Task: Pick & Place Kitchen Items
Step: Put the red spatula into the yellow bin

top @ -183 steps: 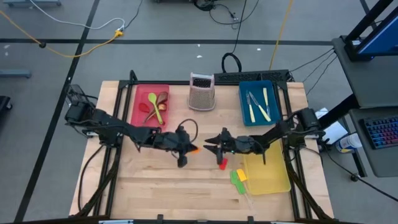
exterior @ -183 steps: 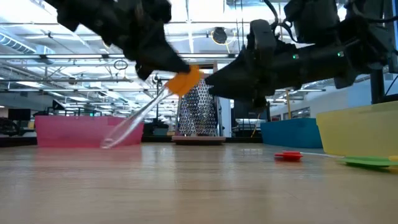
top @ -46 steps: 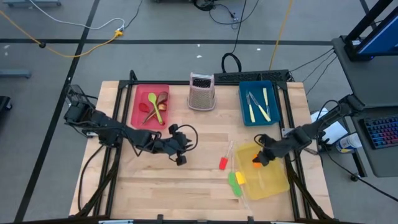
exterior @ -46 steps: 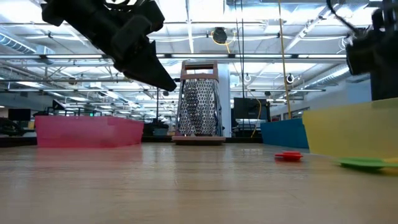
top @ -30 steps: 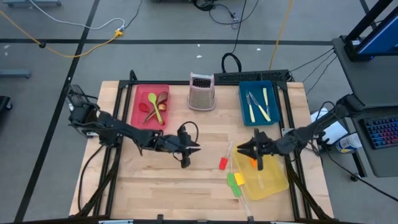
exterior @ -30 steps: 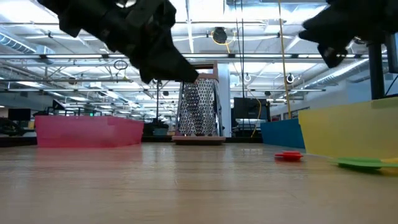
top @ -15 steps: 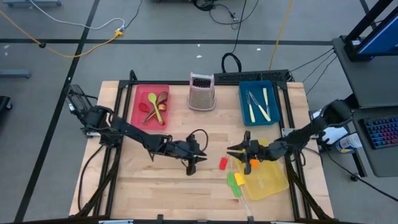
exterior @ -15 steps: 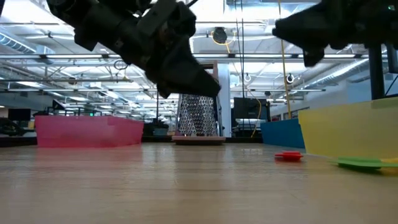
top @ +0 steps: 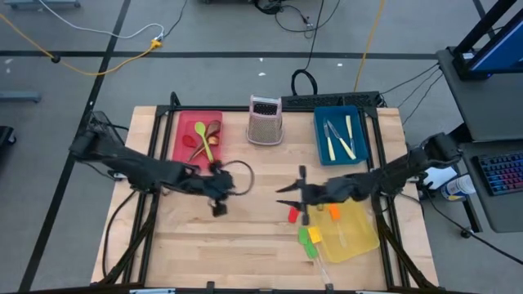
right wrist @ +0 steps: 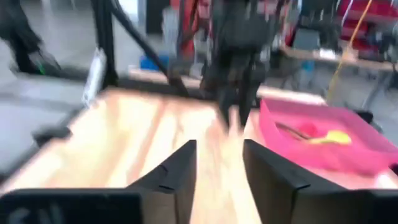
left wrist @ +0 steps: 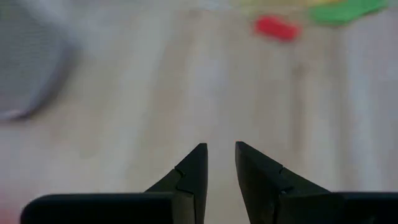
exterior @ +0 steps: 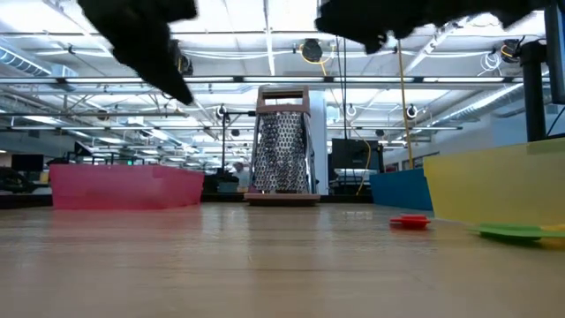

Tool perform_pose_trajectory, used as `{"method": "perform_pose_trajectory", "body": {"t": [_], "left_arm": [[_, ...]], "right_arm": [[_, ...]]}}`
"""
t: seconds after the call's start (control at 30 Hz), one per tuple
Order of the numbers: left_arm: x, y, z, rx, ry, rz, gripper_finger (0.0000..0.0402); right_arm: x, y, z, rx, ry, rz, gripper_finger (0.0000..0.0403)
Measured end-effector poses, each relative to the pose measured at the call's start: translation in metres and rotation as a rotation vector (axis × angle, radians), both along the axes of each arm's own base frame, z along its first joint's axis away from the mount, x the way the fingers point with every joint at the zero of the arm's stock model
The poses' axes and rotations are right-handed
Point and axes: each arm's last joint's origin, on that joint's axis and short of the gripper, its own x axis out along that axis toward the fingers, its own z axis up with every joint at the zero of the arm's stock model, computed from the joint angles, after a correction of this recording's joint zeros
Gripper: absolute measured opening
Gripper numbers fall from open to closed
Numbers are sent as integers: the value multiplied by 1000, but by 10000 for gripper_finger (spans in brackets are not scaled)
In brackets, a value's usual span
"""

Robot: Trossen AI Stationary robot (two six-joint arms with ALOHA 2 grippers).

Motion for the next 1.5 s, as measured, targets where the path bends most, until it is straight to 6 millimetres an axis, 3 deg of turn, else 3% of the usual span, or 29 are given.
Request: {"method": "perform_pose_trajectory", "body": {"t": [0.17, 0.3, 0.47, 0.57, 0.8, 0.93, 1.2, 1.5], "left_arm": [[-49, 9, 34, 150, -30, 95, 88], [-78, 19, 51, 183, -79, 185, 88], [-99, 28, 59, 201, -105, 292, 88], [-104, 31, 58, 215, -93, 335, 88], [-104, 35, 57, 263, -102, 416, 88], [-103, 39, 57, 277, -109, 448, 88], [-103, 42, 57, 281, -104, 463, 88], [-104, 42, 57, 289, -94, 457, 88]], "right_arm": [[27, -3, 16, -118, 268, 5, 183], [37, -9, 7, -168, 510, 28, 214], [38, -10, -17, -131, 776, 101, 228], [31, -7, -31, -130, 928, 166, 225], [38, 14, -68, -141, 1022, 298, 228], [41, 15, -88, -189, 1088, 325, 227], [45, 7, -94, -336, 1072, 328, 209], [49, -11, -95, -276, 1092, 280, 103]]}}
